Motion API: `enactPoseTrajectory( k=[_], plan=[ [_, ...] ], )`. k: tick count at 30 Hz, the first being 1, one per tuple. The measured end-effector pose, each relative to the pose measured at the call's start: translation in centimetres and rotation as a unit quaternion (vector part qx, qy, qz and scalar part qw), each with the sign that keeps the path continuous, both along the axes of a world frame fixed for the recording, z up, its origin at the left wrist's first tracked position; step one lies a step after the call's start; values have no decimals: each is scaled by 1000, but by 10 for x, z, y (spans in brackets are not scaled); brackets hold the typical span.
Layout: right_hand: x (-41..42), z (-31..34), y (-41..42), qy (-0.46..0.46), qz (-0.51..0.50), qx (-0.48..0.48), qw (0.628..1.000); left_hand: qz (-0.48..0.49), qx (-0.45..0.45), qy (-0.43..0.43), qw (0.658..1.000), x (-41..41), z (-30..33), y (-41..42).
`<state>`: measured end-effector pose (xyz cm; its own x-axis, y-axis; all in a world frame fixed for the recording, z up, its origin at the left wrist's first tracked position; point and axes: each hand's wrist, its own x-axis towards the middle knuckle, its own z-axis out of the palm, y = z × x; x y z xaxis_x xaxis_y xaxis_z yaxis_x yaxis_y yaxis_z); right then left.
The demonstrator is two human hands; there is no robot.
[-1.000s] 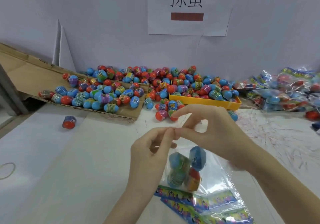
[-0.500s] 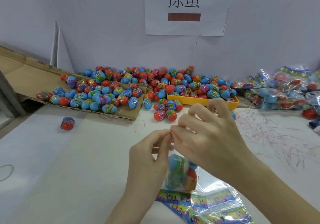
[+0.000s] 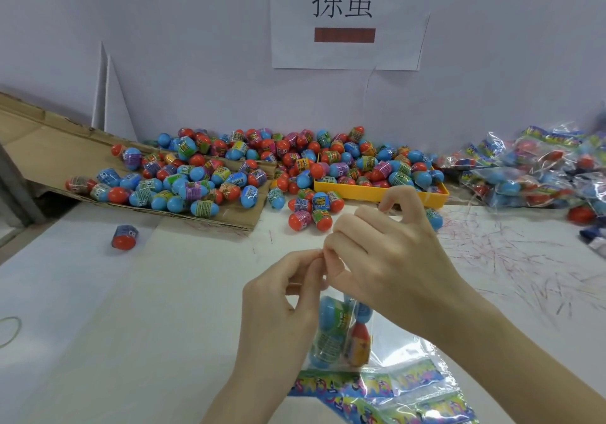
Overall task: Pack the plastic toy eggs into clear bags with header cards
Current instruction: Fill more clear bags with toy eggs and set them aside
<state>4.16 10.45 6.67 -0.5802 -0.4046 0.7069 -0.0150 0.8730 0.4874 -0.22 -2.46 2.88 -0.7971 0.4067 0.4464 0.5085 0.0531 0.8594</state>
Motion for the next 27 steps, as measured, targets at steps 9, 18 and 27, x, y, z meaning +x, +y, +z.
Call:
enactPoseTrajectory(
  k=[9, 18, 27],
  plan=[
    [2, 7, 9, 24, 9, -114, 993, -6, 41, -79, 996, -1, -4, -1],
    [8, -2, 5, -51, 29, -107, 993, -70, 58, -129, 988, -5, 0, -5],
    [6, 6, 4, -140, 34, -193, 971, -27, -25, -14, 999, -2, -3, -9]
  ],
)
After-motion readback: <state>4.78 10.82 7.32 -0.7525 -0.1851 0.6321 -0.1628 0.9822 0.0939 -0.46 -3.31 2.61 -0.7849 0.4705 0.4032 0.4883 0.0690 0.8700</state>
